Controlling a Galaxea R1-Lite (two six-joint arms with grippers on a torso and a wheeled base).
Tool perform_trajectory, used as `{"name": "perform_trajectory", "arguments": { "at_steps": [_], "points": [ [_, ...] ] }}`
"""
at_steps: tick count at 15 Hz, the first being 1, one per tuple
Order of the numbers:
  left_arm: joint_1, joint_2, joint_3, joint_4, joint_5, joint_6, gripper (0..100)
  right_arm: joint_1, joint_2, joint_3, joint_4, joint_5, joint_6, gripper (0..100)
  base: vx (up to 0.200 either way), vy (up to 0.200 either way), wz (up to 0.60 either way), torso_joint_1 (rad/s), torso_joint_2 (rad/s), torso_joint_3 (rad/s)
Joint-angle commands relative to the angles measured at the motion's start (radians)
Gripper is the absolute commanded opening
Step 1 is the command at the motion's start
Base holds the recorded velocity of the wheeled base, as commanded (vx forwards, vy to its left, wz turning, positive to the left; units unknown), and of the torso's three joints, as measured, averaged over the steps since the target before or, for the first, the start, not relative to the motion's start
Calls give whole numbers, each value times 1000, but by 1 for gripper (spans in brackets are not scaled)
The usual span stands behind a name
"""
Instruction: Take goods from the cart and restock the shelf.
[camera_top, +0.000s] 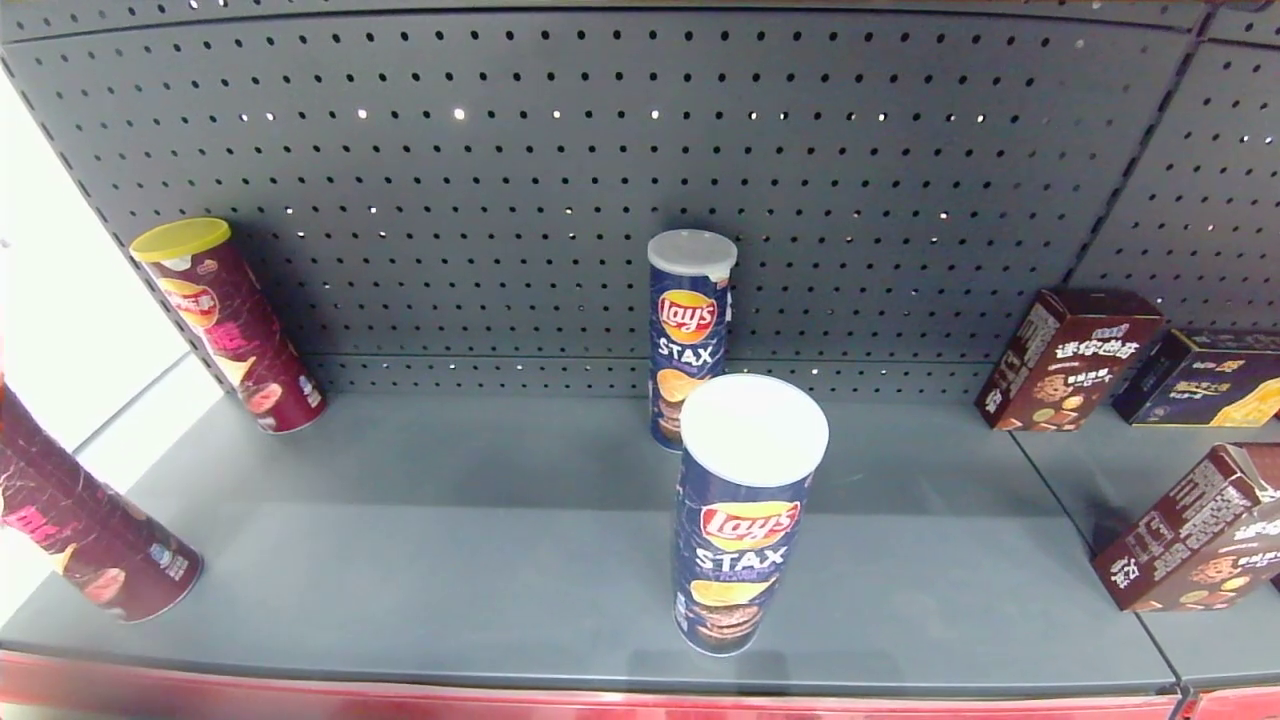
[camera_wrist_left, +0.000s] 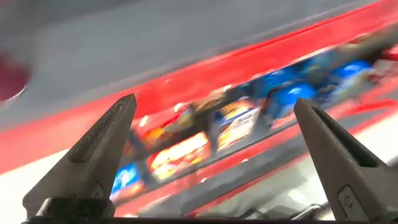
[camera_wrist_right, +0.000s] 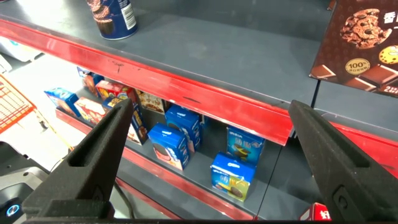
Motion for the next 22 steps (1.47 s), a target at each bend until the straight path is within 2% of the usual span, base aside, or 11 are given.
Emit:
{"name": "perform_trajectory", "arguments": {
  "at_steps": [1,3,7,9,12,16,17,18,20,21,22],
  "points": [
    [115,-95,-1,21,-1,-5,100,1,1,0,0,0,0,100,0,0,0,0,0,0],
    [185,-141,-1,22,1,-19,100,1,1,0,0,0,0,100,0,0,0,0,0,0],
    [196,-148,-1,24,1,-39,100,1,1,0,0,0,-2,100,0,0,0,0,0,0],
    [290,-178,-1,24,-1,-54,100,1,1,0,0,0,-2,100,0,0,0,0,0,0],
    [276,-253,-1,24,2,-83,100,1,1,0,0,0,0,100,0,0,0,0,0,0],
    [276,-253,-1,22,4,-131,100,1,1,0,0,0,0,100,0,0,0,0,0,0],
    [276,-253,-1,22,7,-128,100,1,1,0,0,0,0,100,0,0,0,0,0,0],
    [276,-253,0,24,42,-116,100,1,1,0,0,0,0,100,0,0,0,0,0,0],
    [276,-253,0,64,219,-89,100,1,1,0,0,0,0,100,0,0,0,0,0,0],
    [276,-253,-1,78,236,-91,100,1,1,0,0,0,0,100,0,0,0,0,0,0],
    [276,-253,-1,78,211,-89,100,1,1,0,0,0,0,100,0,0,0,0,0,0]
  ]
}}
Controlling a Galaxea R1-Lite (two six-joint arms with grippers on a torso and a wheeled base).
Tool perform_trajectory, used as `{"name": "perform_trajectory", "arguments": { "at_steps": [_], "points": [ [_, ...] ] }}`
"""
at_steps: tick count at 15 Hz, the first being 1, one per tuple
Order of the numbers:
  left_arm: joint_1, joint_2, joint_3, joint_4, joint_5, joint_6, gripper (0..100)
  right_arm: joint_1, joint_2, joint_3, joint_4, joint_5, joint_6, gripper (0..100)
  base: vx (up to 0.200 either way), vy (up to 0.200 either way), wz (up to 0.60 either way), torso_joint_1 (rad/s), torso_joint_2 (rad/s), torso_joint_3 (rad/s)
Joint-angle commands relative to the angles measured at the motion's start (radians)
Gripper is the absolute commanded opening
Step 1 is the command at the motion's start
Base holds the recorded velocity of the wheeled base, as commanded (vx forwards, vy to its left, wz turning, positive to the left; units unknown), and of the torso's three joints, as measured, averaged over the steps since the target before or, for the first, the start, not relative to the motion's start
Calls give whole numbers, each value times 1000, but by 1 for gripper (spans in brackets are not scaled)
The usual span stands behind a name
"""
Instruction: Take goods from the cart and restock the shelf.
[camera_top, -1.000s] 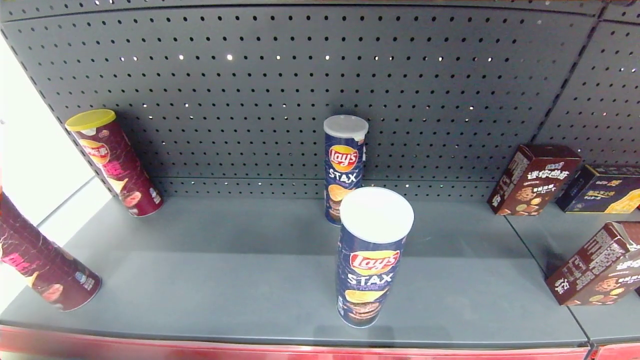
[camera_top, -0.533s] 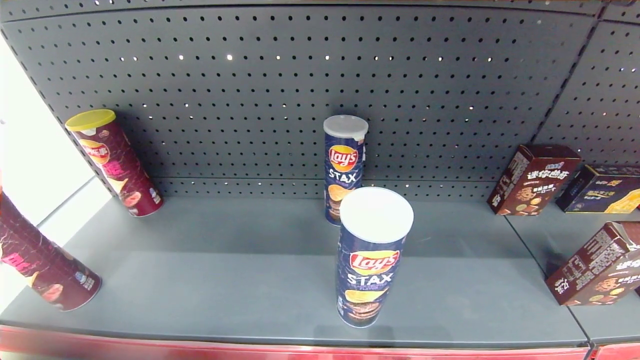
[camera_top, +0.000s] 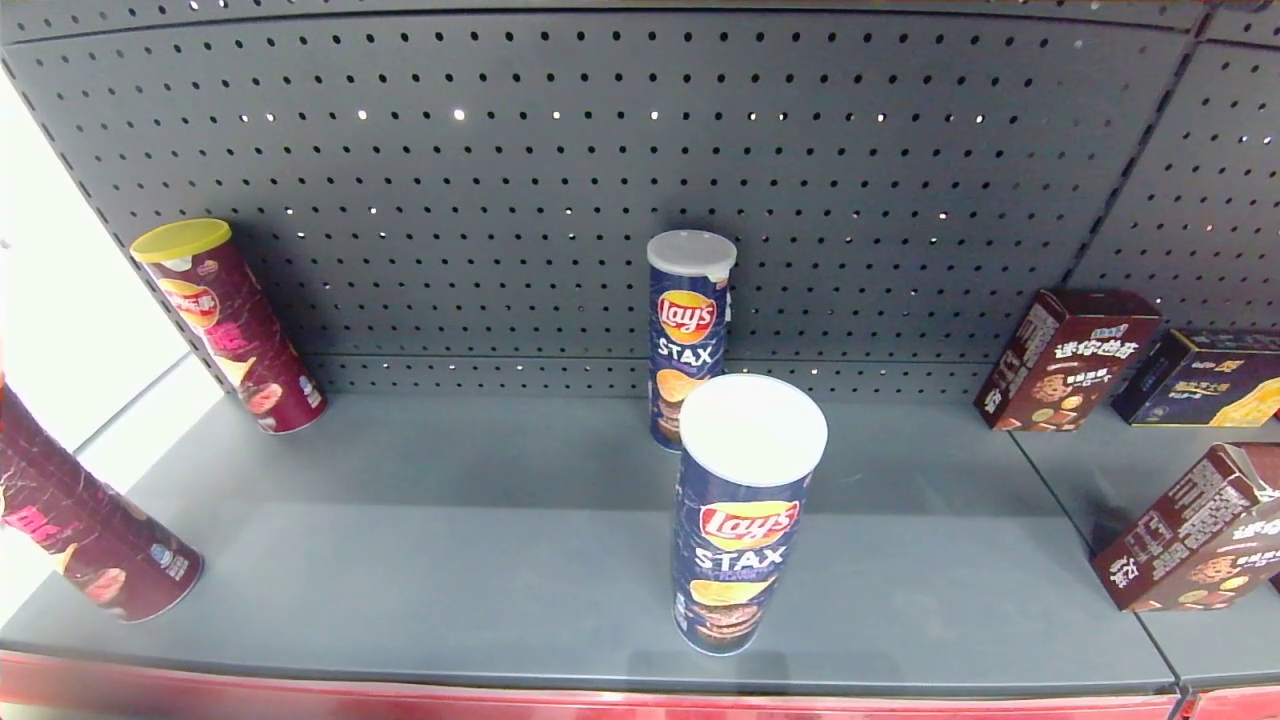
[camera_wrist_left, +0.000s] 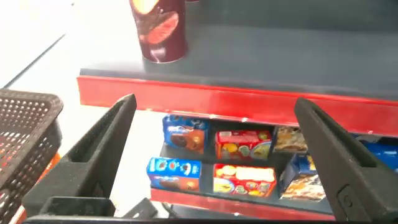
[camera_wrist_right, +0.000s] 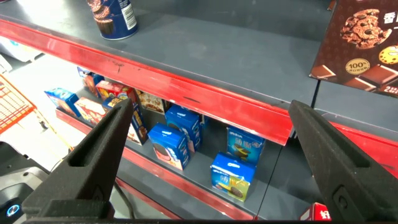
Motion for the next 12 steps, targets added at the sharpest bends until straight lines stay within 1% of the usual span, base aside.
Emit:
{"name": "perform_trajectory", "arguments": {
  "at_steps": [1,2,3,9,10,11,12],
  "points": [
    [0,3,-1,0,-17,3,100,1,1,0,0,1,0,100,0,0,0,0,0,0],
    [-2,3,-2,5,-75,9,100,1,1,0,0,1,0,100,0,0,0,0,0,0],
    [-3,3,-4,5,-117,9,100,1,1,0,0,1,0,100,0,0,0,0,0,0],
    [-3,3,-1,3,-124,20,100,7,1,-1,3,-6,-6,100,0,0,0,0,0,0],
    [-3,3,-2,5,-124,26,100,-25,60,-103,-1,-18,-18,100,0,0,0,0,0,0],
    [-3,3,-2,5,-126,26,100,-45,280,-304,8,-32,-2,100,0,0,0,0,0,0],
    [-3,3,-2,5,-126,26,100,-44,369,-354,10,-22,15,100,0,0,0,0,0,0]
  ]
}}
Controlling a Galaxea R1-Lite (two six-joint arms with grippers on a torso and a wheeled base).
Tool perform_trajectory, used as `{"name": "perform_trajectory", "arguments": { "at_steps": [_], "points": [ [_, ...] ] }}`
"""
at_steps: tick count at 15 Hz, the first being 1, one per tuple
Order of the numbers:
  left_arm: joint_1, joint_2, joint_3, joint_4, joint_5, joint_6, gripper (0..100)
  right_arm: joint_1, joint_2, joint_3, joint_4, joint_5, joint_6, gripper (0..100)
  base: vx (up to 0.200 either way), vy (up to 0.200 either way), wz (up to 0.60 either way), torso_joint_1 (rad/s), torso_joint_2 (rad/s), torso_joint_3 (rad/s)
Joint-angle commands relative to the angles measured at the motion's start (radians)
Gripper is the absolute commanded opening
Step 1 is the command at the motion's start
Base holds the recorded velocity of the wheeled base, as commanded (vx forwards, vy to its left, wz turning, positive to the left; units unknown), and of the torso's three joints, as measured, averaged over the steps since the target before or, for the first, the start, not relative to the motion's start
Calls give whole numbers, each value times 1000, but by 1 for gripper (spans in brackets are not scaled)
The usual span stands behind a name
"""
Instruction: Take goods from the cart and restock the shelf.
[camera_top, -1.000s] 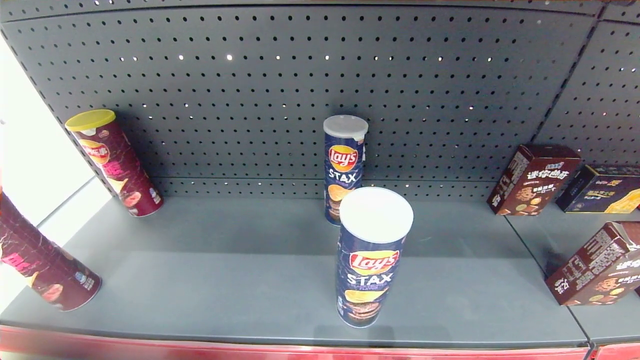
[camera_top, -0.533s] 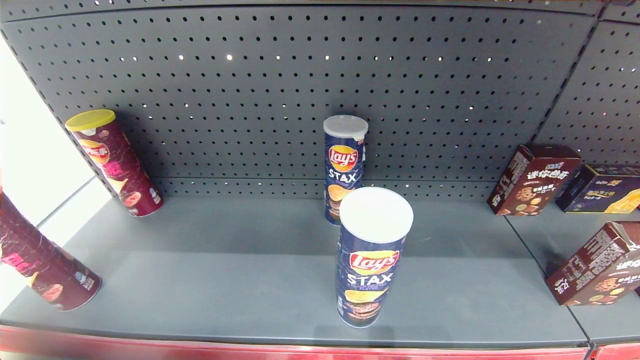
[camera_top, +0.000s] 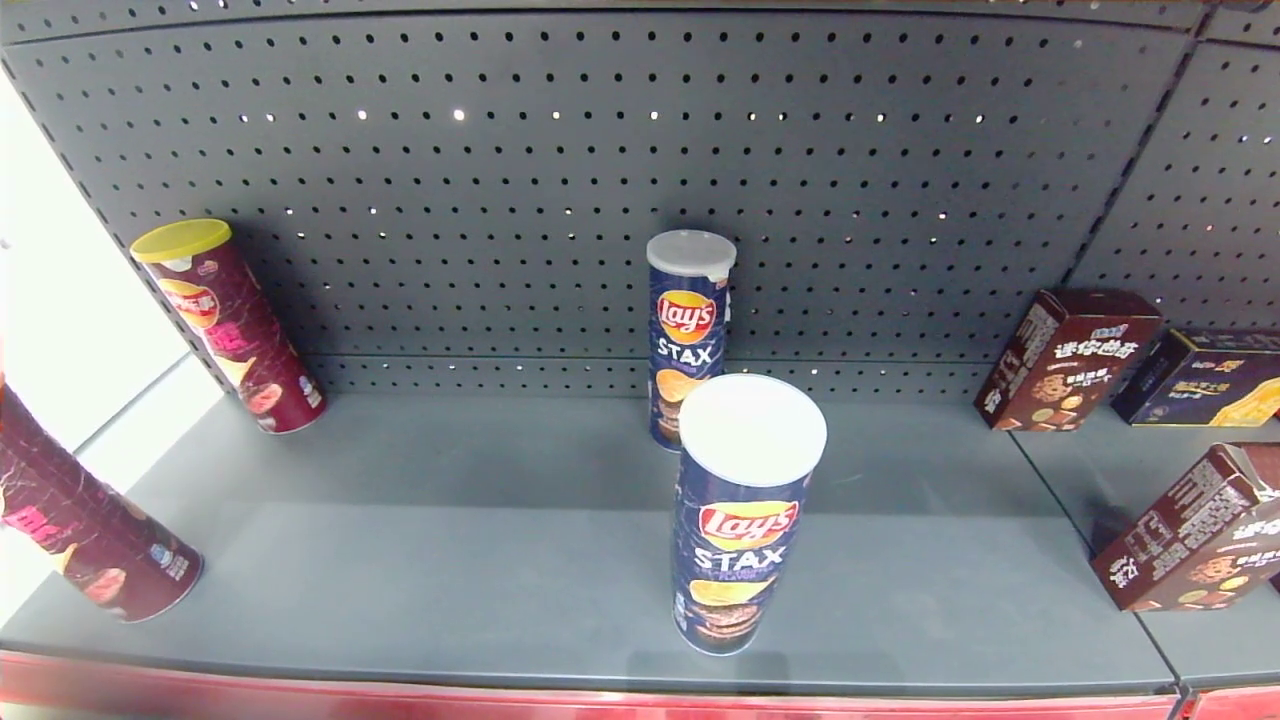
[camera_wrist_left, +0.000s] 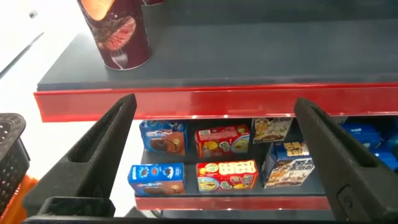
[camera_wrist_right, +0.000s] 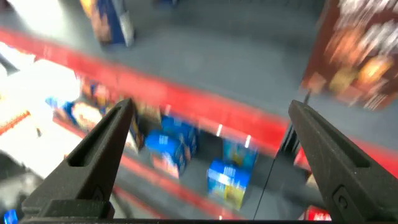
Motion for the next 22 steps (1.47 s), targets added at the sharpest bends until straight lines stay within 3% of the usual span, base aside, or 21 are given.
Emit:
{"name": "perform_trajectory", "arguments": {
  "at_steps": [1,3,5,8,12,15,22],
  "points": [
    [0,3,-2,0,1,3,100,-22,350,-265,8,30,-17,100,0,0,0,0,0,0],
    [2,3,-1,0,2,1,100,-19,423,-288,3,48,-57,100,0,0,0,0,0,0],
    [0,3,-1,0,2,1,100,-16,560,-423,8,74,-55,100,0,0,0,0,0,0],
    [2,3,-1,0,2,1,100,-2,770,-516,-18,148,-63,100,0,0,0,0,0,0],
    [0,3,-1,0,2,3,100,90,999,-532,-193,146,-63,100,0,0,0,0,0,0],
    [0,3,-1,0,1,3,100,152,1072,-513,-193,145,-63,100,0,0,0,0,0,0],
    [0,3,-1,0,1,3,100,187,1177,-507,-196,142,-64,100,0,0,0,0,0,0]
  ]
}}
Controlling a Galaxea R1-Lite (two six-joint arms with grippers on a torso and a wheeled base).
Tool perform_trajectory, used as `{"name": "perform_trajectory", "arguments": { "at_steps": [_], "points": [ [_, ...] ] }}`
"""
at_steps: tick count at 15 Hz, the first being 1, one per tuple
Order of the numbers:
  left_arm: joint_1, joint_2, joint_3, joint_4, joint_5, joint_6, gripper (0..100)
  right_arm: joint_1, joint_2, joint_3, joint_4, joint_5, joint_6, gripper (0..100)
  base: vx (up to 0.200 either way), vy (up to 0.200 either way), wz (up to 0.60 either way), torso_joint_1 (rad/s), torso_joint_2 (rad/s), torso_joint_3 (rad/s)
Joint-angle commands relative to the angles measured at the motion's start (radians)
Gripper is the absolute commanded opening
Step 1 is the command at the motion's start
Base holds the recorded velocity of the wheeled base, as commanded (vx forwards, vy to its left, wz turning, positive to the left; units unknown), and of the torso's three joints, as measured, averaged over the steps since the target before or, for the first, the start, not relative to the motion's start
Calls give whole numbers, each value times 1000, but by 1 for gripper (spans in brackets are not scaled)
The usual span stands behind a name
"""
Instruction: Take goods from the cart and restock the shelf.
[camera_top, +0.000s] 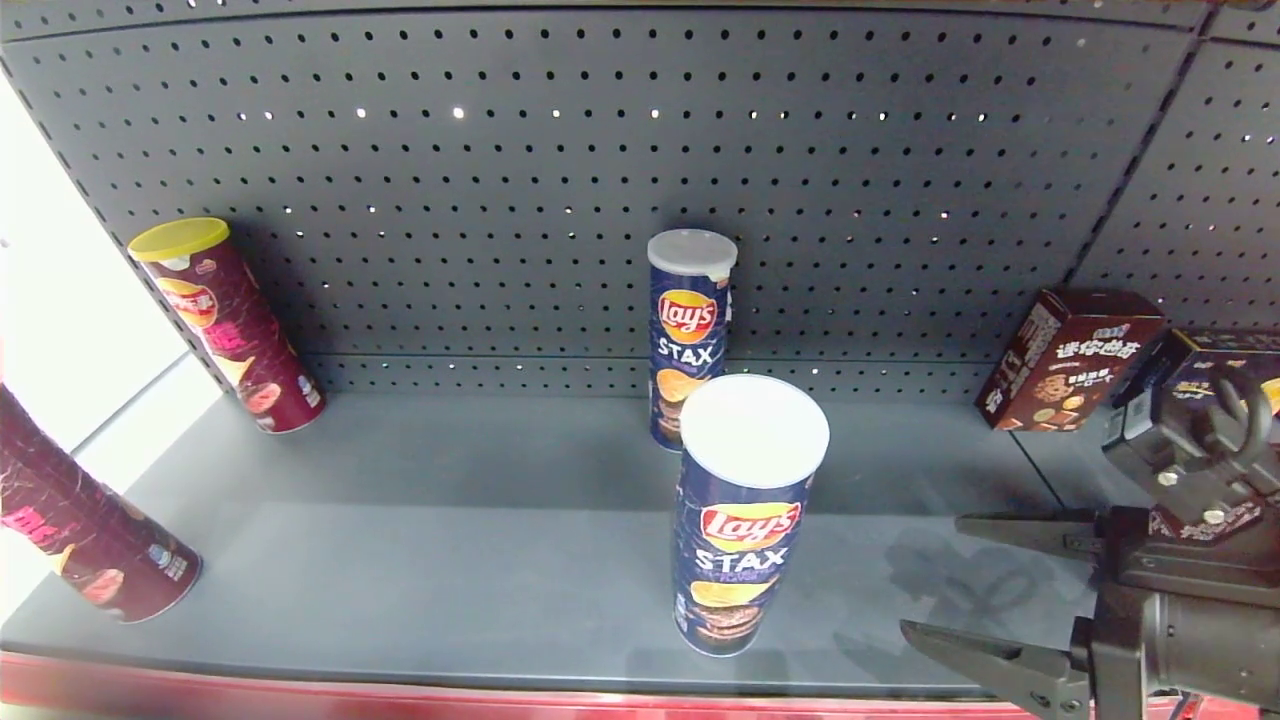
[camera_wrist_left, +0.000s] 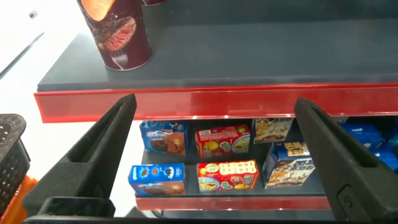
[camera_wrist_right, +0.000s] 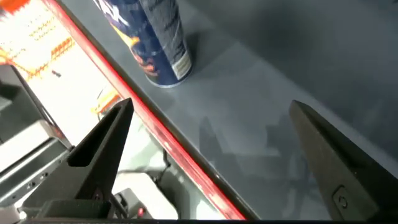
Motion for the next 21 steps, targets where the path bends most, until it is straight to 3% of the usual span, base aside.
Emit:
{"name": "perform_trajectory", "arguments": {
  "at_steps": [1,21],
  "points": [
    [0,2,1,0,0,0,100,15,49,-1,0,0,0,100,0,0,0,0,0,0],
    [1,2,1,0,3,-8,100,35,336,-156,-28,-1,-51,100,0,0,0,0,0,0]
  ]
}}
